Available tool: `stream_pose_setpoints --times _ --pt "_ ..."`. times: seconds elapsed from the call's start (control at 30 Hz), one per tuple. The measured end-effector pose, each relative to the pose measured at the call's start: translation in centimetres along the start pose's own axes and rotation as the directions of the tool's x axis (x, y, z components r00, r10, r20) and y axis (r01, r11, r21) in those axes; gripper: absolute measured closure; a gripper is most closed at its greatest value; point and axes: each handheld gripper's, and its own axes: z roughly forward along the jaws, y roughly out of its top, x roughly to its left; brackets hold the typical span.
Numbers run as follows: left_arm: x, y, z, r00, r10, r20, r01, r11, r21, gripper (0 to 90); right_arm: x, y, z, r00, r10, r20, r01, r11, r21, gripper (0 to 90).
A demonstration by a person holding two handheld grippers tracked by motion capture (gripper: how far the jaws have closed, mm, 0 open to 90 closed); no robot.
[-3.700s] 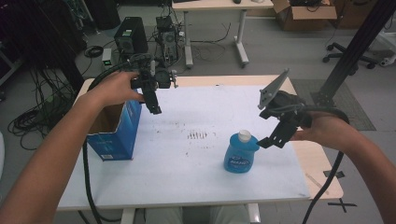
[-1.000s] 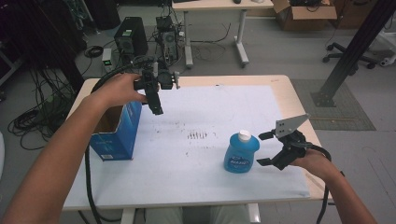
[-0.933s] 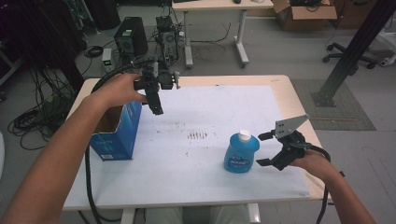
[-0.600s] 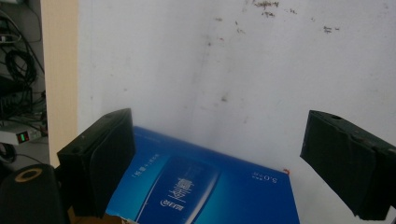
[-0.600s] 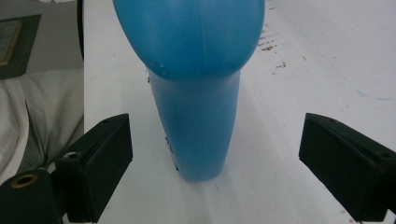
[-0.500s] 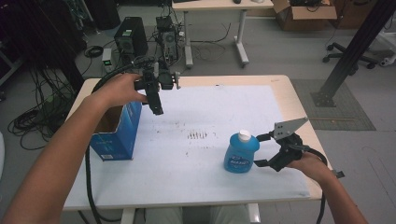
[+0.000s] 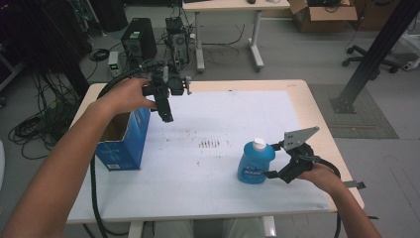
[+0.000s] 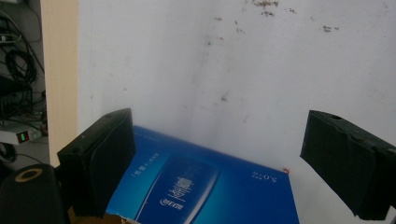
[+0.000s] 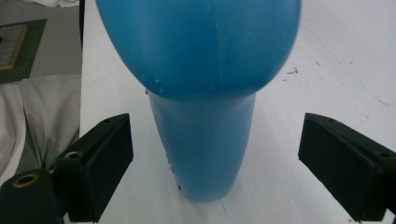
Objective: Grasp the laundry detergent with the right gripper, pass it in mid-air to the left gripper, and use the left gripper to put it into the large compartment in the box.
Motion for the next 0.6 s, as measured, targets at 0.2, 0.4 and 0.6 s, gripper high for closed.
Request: stream_pose_setpoints --times 0.2,0.4,0.6 --pt "0.0 0.0 -0.1 1.0000 -0.002 -0.001 0.002 1.0000 -0.001 10.4 0.1 0.0 0.5 1.0000 0.002 0.000 -0.002 1.000 -0.010 9.7" --pt "0.0 -0.1 -0.1 1.0000 -0.002 -0.004 0.002 1.0000 -0.004 10.5 0.2 0.4 1.2 0.9999 -0.011 -0.007 0.011 1.000 -0.012 9.9" --pt "0.0 -0.3 -0.1 1.0000 -0.006 -0.004 0.006 1.0000 -0.003 10.5 0.4 0.5 1.9 0.9998 -0.015 -0.012 0.015 1.000 -0.014 10.2"
